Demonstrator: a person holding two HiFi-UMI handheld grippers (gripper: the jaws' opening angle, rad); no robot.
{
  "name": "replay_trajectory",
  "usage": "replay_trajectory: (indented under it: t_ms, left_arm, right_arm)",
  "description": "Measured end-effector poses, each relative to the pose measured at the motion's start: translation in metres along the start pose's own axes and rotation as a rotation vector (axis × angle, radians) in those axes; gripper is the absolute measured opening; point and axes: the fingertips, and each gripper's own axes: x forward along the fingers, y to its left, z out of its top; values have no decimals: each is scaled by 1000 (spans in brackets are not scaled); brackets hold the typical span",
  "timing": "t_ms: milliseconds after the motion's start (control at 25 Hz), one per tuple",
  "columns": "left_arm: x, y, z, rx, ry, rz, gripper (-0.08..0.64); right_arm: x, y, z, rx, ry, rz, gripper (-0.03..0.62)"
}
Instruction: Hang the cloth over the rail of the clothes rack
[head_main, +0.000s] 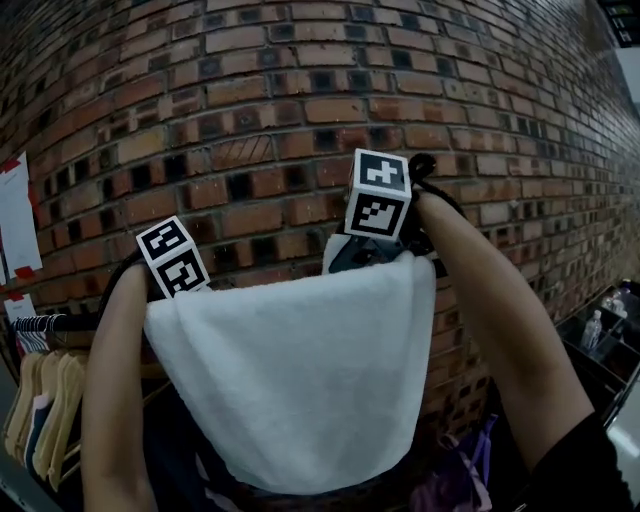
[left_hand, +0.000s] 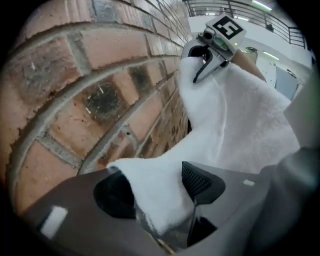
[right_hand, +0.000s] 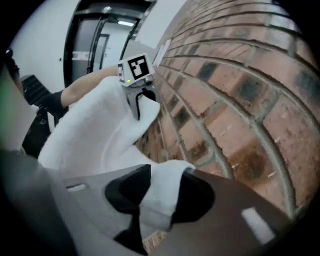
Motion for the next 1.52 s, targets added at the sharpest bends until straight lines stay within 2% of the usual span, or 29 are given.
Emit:
replay_trajectory:
  t_ms: [80, 200, 320, 400, 560, 640, 720, 840, 920, 1000, 1120, 1240, 1360, 1440, 1520]
  left_arm:
    - [-4, 3, 1, 2, -16, 18, 284]
    - [-12, 1, 14, 32, -99, 16, 284]
    - [-30, -1, 38, 50, -265, 11, 284]
    - [-39, 1, 45, 53, -322, 27, 284]
    - [-44, 8, 46, 73, -359, 64, 284]
    - [-50, 14, 46, 63, -391, 90, 284]
    - [-52, 20, 43, 57, -382, 124, 284]
    - [-55, 23, 37, 58, -353, 141, 304]
    - [-66, 28, 37, 66, -403, 157, 305]
    - [-85, 31, 46, 104, -516, 200, 307]
    - [-130, 35, 77, 209, -736, 366, 307]
    - [-191, 27, 104, 289, -984, 572, 305]
    - [-241, -2, 114, 359, -1193, 752, 281]
    - [-277, -27, 123, 392, -1353, 836, 246]
    - [-309, -58, 125, 411, -1520, 893, 194]
  right_arm:
    - [-8, -2, 5, 11, -27, -6, 120]
    - [-19, 0, 17, 22, -95, 0, 120]
    - [-14, -10, 1, -62, 29, -105, 120]
    - [-8, -15, -1, -94, 38, -157, 120]
    - [20, -3, -8, -166, 47, -149, 120]
    - [27, -6, -16, -200, 106, -164, 120]
    - [27, -13, -23, -230, 165, -194, 120]
    - [25, -15, -26, -220, 166, -202, 120]
    - [26, -7, -23, -212, 141, -178, 120]
    - [25, -3, -14, -212, 96, -169, 120]
    - [8, -18, 9, -240, -8, -264, 120]
    - [-28, -41, 47, -278, -180, -483, 118]
    - [-84, -56, 77, -215, -444, -720, 118]
    - [-135, -60, 88, -149, -620, -856, 115]
    - [-179, -47, 98, -142, -770, -948, 93]
